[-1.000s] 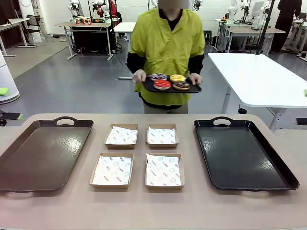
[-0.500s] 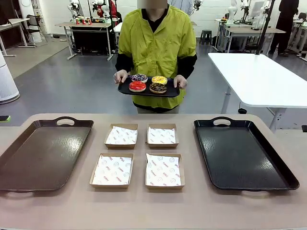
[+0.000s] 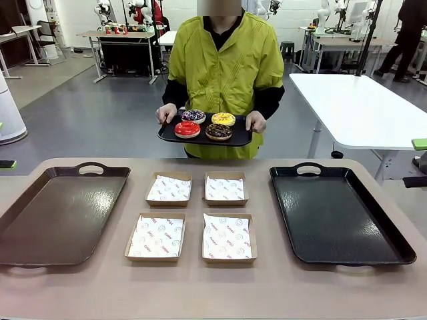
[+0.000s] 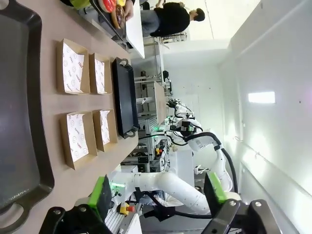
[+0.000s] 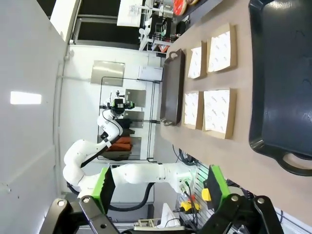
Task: Individually package the donuts and arrange them on the tray.
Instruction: Pick up one Paper togo box.
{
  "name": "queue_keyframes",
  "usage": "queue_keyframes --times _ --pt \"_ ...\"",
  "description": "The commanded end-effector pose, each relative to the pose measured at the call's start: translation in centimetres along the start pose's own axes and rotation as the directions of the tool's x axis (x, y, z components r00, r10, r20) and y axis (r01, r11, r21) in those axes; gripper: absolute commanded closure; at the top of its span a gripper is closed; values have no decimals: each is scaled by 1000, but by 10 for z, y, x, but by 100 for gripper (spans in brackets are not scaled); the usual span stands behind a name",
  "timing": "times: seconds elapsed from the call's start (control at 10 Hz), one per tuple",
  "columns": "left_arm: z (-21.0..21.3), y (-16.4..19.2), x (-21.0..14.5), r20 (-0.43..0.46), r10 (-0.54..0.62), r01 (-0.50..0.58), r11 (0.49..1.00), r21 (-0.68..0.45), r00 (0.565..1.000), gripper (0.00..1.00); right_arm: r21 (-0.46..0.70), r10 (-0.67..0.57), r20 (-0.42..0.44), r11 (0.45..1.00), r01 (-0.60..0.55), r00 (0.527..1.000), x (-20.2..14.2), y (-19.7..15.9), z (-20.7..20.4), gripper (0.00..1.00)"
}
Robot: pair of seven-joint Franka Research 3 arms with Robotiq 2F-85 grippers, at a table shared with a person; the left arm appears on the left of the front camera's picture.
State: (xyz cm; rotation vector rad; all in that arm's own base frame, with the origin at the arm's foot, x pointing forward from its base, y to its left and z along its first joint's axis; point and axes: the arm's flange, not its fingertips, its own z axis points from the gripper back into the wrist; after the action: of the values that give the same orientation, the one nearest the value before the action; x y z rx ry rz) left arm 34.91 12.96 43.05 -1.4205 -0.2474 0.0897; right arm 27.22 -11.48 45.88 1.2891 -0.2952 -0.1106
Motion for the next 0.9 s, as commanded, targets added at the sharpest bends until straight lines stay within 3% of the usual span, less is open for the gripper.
queue_keyframes --times 0.0,0.8 --pt "3 1 0 12 5 -5 1000 -29 1000 0 20 -10 29 1000 10 1000 1 -5 7 0" --pt "3 1 0 12 5 -5 1000 -29 1000 0 20 -10 29 1000 10 1000 1 -5 7 0"
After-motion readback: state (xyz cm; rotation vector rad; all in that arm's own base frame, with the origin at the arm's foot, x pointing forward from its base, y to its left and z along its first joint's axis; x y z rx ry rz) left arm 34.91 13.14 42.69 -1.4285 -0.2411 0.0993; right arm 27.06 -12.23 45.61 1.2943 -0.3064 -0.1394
